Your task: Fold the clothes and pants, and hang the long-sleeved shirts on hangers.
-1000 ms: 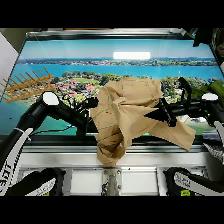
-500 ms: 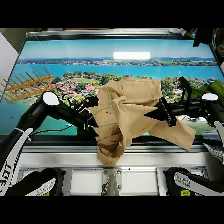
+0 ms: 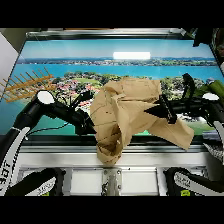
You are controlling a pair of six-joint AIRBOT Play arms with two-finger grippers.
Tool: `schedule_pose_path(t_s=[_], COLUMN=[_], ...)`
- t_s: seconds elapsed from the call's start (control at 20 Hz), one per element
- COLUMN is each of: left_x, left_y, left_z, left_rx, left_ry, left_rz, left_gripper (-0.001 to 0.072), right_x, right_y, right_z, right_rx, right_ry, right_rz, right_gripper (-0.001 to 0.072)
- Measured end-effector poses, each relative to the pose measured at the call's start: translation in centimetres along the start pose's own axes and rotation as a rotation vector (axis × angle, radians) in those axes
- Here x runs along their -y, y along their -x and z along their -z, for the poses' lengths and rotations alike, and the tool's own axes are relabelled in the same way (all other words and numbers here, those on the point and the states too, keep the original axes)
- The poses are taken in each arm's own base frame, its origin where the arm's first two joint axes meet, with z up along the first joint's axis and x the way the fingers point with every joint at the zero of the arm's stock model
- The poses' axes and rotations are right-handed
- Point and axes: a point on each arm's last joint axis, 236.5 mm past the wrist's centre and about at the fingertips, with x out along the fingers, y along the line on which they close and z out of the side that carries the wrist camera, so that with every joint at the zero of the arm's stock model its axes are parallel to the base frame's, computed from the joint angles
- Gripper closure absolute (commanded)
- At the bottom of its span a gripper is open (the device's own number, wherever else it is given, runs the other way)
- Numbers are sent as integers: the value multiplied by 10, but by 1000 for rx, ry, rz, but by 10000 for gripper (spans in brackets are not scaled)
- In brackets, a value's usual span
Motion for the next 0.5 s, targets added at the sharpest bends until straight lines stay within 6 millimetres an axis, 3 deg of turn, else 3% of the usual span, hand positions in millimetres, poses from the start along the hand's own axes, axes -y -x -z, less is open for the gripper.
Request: schedule_pose_path(t_s=[0.5], left_x=[-4], left_y=[2], left_z=[-18], left_rx=[80], left_ry=[42], left_rz=[-16], left_gripper=[255], right_x=[6], right_y=[-8], right_z=[-11], right_rx=[42], right_ry=[-25], right_rz=[21], right_gripper=[703])
